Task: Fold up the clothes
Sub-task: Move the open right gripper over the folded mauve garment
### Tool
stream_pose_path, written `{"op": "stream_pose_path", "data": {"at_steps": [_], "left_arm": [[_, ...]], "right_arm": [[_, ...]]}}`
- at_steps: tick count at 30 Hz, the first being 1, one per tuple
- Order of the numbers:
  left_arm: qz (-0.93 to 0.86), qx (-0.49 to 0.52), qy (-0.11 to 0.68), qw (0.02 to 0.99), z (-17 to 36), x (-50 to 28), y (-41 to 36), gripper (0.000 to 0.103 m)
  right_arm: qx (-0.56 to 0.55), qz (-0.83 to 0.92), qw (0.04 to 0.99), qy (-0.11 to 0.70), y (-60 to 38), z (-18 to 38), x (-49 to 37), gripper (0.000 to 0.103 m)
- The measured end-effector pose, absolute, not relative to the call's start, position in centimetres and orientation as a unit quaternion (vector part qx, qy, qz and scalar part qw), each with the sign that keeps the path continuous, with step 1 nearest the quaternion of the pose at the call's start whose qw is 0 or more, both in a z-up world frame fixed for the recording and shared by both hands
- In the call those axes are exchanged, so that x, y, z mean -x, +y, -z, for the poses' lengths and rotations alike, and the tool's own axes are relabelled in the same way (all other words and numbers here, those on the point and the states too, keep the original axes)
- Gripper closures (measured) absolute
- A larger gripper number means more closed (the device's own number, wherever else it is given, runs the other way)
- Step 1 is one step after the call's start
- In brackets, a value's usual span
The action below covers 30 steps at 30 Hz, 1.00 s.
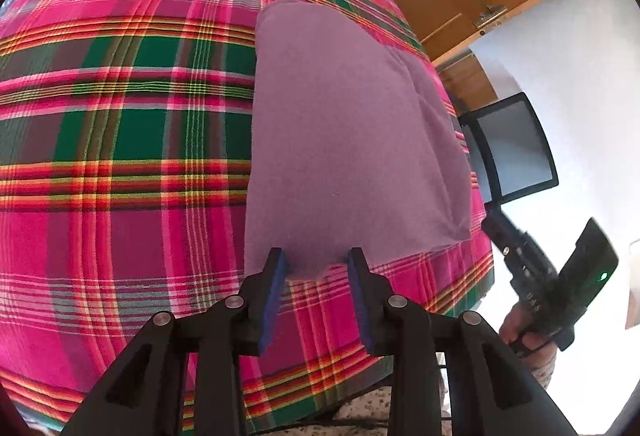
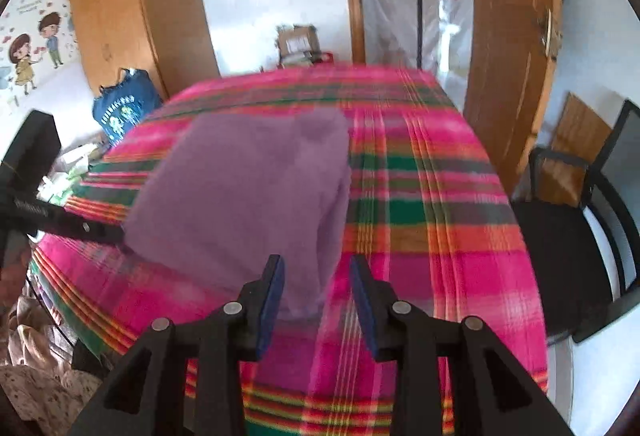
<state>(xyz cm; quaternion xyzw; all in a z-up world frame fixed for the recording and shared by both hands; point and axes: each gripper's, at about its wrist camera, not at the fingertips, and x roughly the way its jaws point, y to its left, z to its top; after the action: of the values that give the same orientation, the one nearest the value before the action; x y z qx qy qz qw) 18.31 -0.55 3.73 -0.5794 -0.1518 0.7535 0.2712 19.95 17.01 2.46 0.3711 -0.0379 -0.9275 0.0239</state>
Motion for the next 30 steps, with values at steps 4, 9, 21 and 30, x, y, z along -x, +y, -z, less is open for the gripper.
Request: {"op": "stream_pose_path", "data": {"at_steps": [4, 9, 21, 30], "left_arm": [[-0.749, 0.58, -0.162, 0.276, -3.8, -18.4, -1.1, 0.066], [-0.753, 0.571, -0.174, 0.276, -4.2, -18.3, -2.1, 0.066], [-0.764, 0.557, -0.175, 0.275, -5.2, -16.2, -1.8, 0.064], [-0.769, 0.556, -0.157, 0.273, -4.9, -14.8, -1.1, 0.064]], "right_arm": [[-0.379, 0.923, 0.038, -0.054, 16.9, -1.6, -18.3, 0.068], [-0.414, 0.908, 0.032, -0.051, 17.1, 1.0, -18.5, 0.068], [-0.363, 0.926, 0.069, -0.074, 18.8, -3.4, -12.9, 0.08], [-0.409, 0.905, 0.094, -0.071, 19.0, -1.2, -6.0, 0.081]]}}
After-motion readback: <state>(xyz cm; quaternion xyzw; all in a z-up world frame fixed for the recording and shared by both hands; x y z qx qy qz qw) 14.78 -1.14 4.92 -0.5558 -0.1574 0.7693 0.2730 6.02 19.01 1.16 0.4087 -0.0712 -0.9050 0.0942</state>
